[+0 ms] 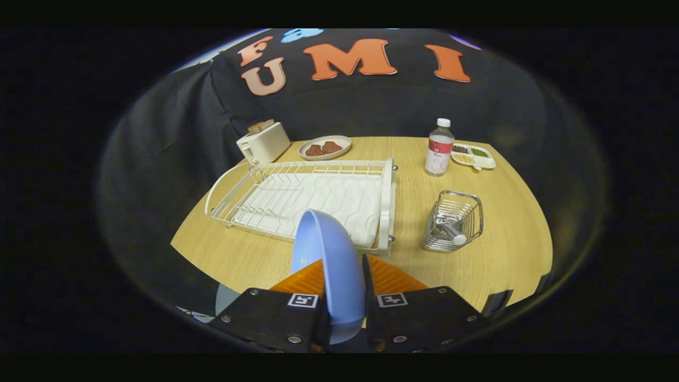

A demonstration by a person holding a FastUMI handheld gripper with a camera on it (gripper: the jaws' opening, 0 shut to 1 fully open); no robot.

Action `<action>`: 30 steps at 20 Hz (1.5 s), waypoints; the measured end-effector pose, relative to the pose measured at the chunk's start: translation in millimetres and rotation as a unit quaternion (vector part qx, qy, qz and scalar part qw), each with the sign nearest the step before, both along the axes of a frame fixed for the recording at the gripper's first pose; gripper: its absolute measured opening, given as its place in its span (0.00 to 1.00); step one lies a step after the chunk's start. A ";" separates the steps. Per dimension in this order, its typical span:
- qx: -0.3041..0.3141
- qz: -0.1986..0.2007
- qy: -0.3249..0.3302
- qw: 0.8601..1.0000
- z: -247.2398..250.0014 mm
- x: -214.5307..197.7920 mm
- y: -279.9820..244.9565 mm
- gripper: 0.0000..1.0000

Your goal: Take the plate from the dish rack, then take the spoon from the basket and place it into the plate.

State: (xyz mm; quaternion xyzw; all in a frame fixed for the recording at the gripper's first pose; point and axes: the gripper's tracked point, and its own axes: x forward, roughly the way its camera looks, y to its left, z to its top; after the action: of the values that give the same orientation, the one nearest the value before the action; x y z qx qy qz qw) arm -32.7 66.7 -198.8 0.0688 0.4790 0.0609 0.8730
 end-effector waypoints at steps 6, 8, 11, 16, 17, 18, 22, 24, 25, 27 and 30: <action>0.036 -0.018 0.014 0.999 -33.1 -19.1 -0.1 0.26; 0.059 -0.022 0.014 0.998 -38.8 -21.1 0.9 0.26; 0.098 -0.031 0.013 0.995 -48.9 -20.9 3.3 0.27; 0.140 -0.049 0.003 0.989 -69.0 -28.8 -0.8 0.29; 0.150 -0.059 0.010 0.987 -76.4 -31.7 -2.5 0.30; 0.161 -0.068 0.016 0.985 -82.3 -36.5 -3.4 0.33; 0.136 -0.082 -0.010 0.987 -92.1 -35.9 -17.7 0.39; 0.109 -0.102 -0.029 0.988 -94.6 -35.4 -33.1 0.47; 0.113 -0.111 -0.041 0.987 -92.1 -33.0 -37.0 0.50; 0.112 -0.128 -0.081 0.982 -80.4 -22.9 -46.3 0.58; 0.059 -0.138 -0.157 0.976 -59.3 -12.1 -71.5 0.72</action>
State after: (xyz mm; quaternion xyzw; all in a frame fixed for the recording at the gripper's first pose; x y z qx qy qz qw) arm -44.8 -4.8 -258.1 0.1748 0.3180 -0.0218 0.9316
